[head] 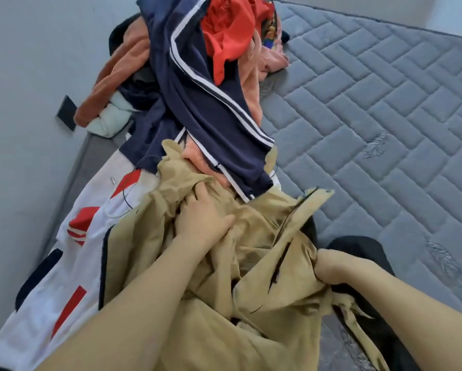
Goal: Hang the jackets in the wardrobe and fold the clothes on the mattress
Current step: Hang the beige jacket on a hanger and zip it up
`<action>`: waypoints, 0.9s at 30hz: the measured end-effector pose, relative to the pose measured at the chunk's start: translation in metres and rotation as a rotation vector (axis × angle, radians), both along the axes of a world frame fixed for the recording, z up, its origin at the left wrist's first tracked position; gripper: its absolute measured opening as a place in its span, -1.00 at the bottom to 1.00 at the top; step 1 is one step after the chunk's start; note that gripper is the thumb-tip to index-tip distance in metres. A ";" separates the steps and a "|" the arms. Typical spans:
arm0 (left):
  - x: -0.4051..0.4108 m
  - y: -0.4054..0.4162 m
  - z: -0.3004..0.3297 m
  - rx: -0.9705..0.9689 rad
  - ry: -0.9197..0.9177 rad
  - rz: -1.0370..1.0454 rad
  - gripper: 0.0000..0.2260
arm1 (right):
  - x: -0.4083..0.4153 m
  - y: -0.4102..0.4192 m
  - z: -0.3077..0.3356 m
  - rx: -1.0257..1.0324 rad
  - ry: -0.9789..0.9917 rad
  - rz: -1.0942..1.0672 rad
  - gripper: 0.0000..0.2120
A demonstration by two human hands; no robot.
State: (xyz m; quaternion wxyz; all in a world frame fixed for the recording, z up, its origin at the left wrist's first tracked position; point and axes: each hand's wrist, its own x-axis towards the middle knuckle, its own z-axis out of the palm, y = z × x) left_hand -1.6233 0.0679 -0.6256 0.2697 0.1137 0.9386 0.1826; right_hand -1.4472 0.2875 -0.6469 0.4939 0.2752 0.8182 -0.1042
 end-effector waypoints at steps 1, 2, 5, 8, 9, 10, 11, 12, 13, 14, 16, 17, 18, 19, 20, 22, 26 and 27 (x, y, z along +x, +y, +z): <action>0.006 -0.002 -0.008 -0.058 0.008 -0.018 -0.34 | 0.009 0.004 0.004 -0.015 -0.050 -0.022 -0.68; 0.012 -0.004 -0.014 -0.093 0.030 -0.022 -0.51 | 0.014 0.007 0.009 -0.044 -0.058 -0.101 -0.69; 0.027 -0.010 -0.018 0.057 -0.039 0.073 -0.90 | -0.008 0.016 0.027 -0.292 0.264 -0.803 -0.59; 0.044 -0.009 0.008 0.278 -0.381 0.073 -0.83 | -0.052 0.013 0.033 -0.539 0.505 -1.265 -0.25; 0.051 -0.008 0.020 0.335 -0.495 0.041 -0.78 | -0.065 0.005 0.035 -0.564 0.493 -1.228 -0.23; 0.057 -0.010 0.035 0.361 -0.583 -0.011 -0.77 | -0.074 -0.006 0.034 -0.530 0.456 -1.177 -0.28; 0.060 -0.011 0.046 0.375 -0.633 -0.054 -0.79 | -0.079 -0.017 0.030 -0.478 0.438 -1.149 -0.36; 0.061 -0.015 0.054 0.378 -0.667 -0.062 -0.78 | -0.080 -0.028 0.024 -0.432 0.452 -1.143 -0.44; 0.058 -0.014 0.057 0.372 -0.674 -0.028 -0.76 | -0.077 -0.036 0.019 -0.402 0.487 -1.168 -0.51; 0.055 -0.014 0.060 0.374 -0.680 0.016 -0.79 | -0.071 -0.042 0.017 -0.383 0.523 -1.194 -0.58; 0.051 -0.014 0.066 0.362 -0.664 0.102 -0.84 | -0.050 -0.044 0.024 -0.348 0.567 -1.202 -0.71; 0.054 -0.015 0.070 0.399 -0.656 0.203 -0.70 | -0.038 -0.040 0.033 -0.344 0.598 -1.221 -0.76; 0.058 -0.011 0.079 0.405 -0.639 0.255 -0.65 | -0.025 -0.033 0.044 -0.340 0.628 -1.267 -0.77; 0.064 -0.004 0.090 0.442 -0.640 0.272 -0.63 | -0.010 -0.025 0.057 -0.332 0.651 -1.330 -0.77; 0.074 0.004 0.108 0.538 -0.646 0.283 -0.66 | 0.005 -0.016 0.074 -0.308 0.674 -1.398 -0.78; 0.094 0.020 0.151 0.717 -0.687 0.419 -0.95 | 0.033 0.001 0.117 -0.263 0.743 -1.549 -0.77; 0.141 0.070 0.251 0.846 -0.805 0.366 -0.92 | 0.088 0.012 0.231 -0.147 0.969 -1.766 -0.73; 0.149 0.081 0.272 0.874 -0.789 0.338 -0.92 | 0.093 0.010 0.250 -0.135 1.021 -1.775 -0.75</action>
